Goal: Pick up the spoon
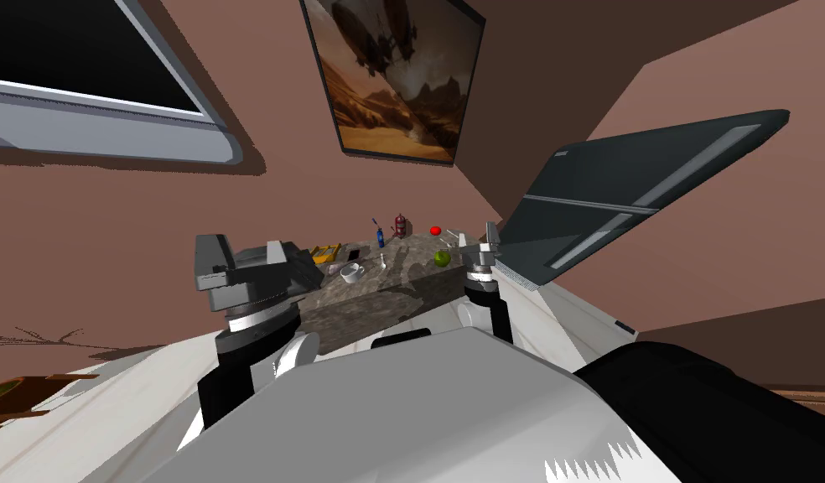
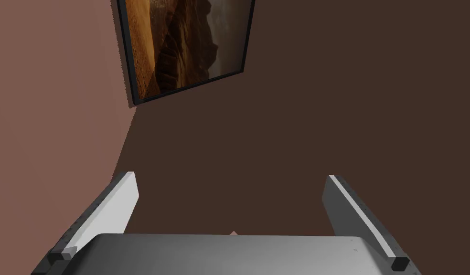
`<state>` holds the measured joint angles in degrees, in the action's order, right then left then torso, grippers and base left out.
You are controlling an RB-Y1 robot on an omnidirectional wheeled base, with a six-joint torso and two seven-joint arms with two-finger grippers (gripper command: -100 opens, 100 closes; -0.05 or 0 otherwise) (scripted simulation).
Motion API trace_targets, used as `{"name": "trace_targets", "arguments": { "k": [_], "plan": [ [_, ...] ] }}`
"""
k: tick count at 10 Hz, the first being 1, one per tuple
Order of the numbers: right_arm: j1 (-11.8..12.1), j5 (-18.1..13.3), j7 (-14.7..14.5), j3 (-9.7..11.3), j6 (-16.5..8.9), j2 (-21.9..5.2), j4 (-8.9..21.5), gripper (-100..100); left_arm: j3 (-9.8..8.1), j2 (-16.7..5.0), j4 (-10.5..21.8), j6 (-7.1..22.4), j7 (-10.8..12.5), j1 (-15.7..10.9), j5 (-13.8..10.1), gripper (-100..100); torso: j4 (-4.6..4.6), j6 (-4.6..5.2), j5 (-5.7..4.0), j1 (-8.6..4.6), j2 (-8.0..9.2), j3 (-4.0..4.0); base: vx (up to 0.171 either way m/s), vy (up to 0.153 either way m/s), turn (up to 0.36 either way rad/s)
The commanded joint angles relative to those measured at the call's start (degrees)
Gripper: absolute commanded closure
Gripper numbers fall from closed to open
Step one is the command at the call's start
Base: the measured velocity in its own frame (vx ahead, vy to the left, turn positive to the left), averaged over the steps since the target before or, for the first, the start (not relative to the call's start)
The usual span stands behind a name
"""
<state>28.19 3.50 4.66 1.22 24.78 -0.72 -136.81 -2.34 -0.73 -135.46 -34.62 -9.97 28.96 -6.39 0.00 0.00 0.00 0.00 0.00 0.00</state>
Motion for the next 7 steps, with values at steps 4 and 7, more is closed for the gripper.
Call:
{"name": "trace_targets", "arguments": {
  "k": [4,7],
  "plan": [
    [0.0,0.0,0.0,0.0,0.0,0.0,0.0,0,-0.66,-6.1,2.7,4.5,-3.2,-0.9,-1.7,-100,-0.01,0.00,-0.03,-0.16,-0.05,-0.03,0.010,-0.042,-0.035],
    [0.0,0.0,0.0,0.0,0.0,0.0,0.0,0,-1.34,-9.3,5.2,9.0,-6.6,-1.8,-3.5,-100,-0.02,0.01,-0.06,-0.27,-0.08,-0.05,0.018,-0.073,-0.053]
  ]
}}
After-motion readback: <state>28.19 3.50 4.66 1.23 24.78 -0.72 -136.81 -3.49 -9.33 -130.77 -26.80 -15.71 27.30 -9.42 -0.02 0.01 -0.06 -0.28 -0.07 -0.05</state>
